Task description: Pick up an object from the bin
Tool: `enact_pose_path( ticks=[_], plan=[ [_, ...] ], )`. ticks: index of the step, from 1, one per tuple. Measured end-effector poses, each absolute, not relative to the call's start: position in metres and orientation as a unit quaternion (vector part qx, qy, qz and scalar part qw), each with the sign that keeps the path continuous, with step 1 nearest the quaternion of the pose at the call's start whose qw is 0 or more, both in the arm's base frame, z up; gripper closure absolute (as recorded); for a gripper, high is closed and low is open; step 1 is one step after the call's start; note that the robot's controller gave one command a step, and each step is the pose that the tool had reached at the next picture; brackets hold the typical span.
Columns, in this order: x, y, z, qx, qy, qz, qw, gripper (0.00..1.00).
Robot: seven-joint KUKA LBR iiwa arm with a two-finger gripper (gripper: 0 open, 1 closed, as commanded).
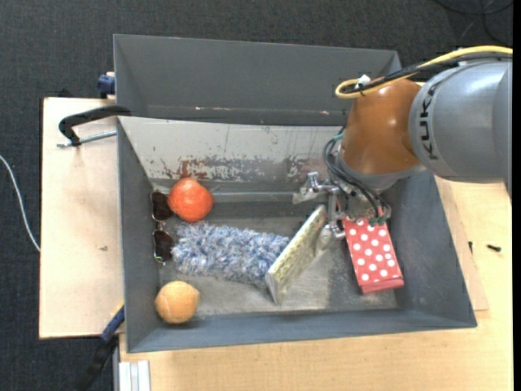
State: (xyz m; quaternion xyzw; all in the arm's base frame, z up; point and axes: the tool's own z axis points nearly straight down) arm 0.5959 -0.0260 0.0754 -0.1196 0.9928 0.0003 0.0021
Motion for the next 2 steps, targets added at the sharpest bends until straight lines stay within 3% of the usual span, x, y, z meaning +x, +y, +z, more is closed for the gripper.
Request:
enact_pose_path(
  ticks=[1, 2],
  plan=[
    [0.587, -0.014, 0.075, -0.136, 0.991, -0.002, 0.013, 0.0],
    [0.568, 0.015, 0.076, -0.197, 0.98, -0.004, 0.011, 0.0]
  ],
)
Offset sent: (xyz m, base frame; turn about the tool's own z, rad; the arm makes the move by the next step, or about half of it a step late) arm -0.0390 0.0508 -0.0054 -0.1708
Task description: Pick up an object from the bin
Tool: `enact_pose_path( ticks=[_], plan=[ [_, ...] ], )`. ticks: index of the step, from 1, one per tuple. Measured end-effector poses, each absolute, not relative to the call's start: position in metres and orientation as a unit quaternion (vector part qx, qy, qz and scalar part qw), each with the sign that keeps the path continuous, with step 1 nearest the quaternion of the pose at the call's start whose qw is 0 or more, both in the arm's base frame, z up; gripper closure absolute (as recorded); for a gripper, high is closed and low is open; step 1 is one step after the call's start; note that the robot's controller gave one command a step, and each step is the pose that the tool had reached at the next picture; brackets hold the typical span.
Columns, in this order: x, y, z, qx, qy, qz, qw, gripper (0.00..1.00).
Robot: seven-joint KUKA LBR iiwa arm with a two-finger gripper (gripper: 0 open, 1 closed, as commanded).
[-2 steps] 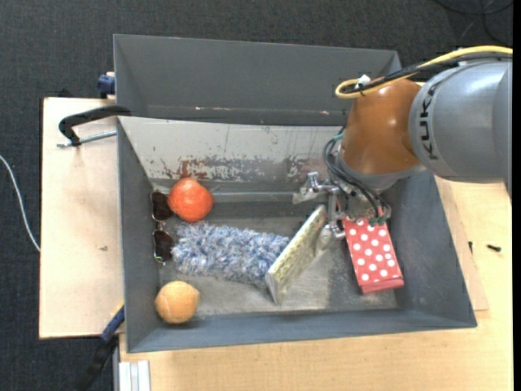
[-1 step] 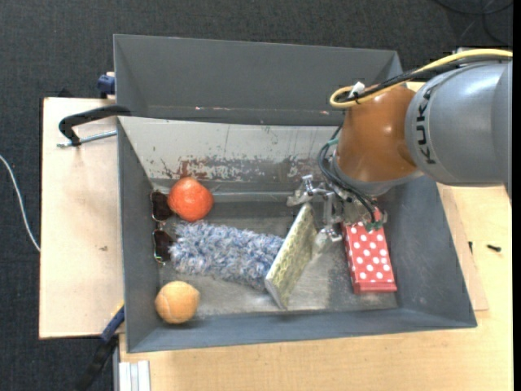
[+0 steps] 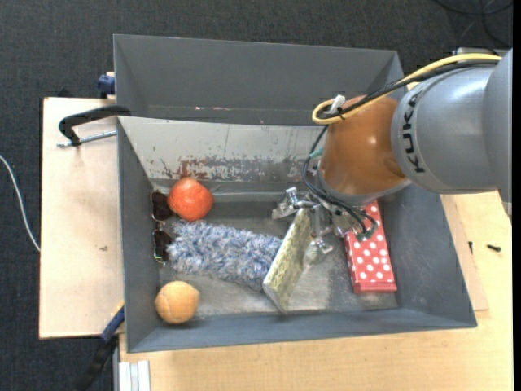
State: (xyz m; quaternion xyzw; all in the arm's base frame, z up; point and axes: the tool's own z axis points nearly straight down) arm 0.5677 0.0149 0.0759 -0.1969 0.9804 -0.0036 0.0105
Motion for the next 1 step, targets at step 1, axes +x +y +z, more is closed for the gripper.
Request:
enact_pose_path(
  ticks=[1],
  plan=[
    [0.5266, 0.0591, 0.0778, -0.194, 0.981, 0.0, 0.006, 1.0]
  ],
)
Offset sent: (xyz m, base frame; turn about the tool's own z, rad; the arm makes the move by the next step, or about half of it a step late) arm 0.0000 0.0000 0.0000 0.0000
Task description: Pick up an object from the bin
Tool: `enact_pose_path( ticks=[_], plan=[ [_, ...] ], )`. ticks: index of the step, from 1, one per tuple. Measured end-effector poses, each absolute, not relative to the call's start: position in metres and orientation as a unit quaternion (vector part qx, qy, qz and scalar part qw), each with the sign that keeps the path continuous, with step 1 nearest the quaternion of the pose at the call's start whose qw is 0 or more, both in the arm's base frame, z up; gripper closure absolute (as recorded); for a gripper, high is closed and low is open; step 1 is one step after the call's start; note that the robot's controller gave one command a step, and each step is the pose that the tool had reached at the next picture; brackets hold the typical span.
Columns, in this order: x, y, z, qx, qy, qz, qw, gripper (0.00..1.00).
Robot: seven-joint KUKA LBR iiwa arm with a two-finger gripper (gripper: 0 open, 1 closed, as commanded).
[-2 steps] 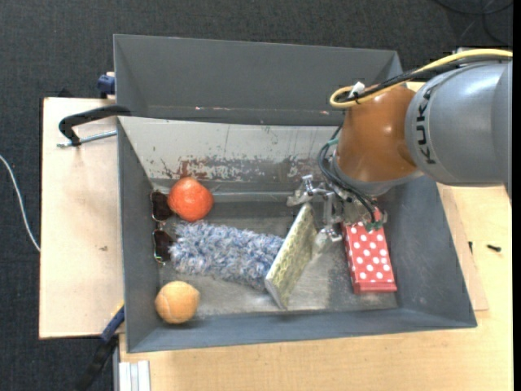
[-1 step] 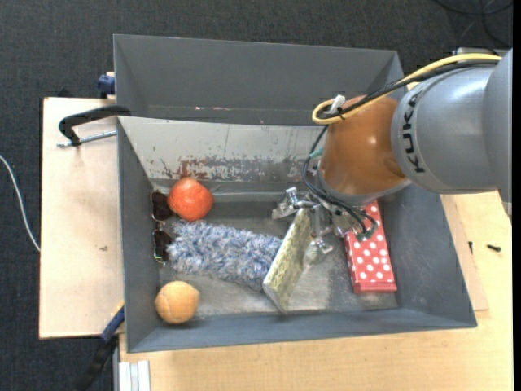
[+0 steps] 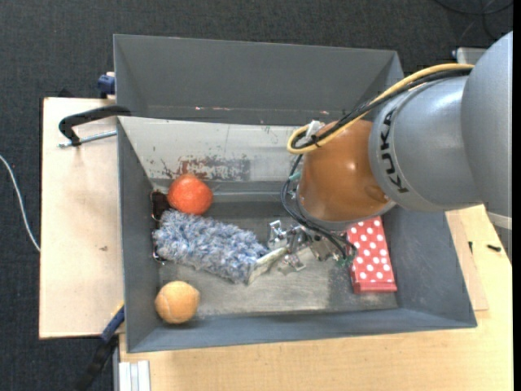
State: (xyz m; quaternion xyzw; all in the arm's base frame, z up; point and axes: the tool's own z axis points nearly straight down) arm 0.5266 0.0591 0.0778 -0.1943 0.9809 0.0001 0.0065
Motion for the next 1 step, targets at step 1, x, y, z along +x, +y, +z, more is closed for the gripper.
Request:
enact_pose_path(
  ticks=[1],
  plan=[
    [0.5266, 0.0591, 0.0778, -0.194, 0.981, 0.0, 0.006, 1.0]
  ],
)
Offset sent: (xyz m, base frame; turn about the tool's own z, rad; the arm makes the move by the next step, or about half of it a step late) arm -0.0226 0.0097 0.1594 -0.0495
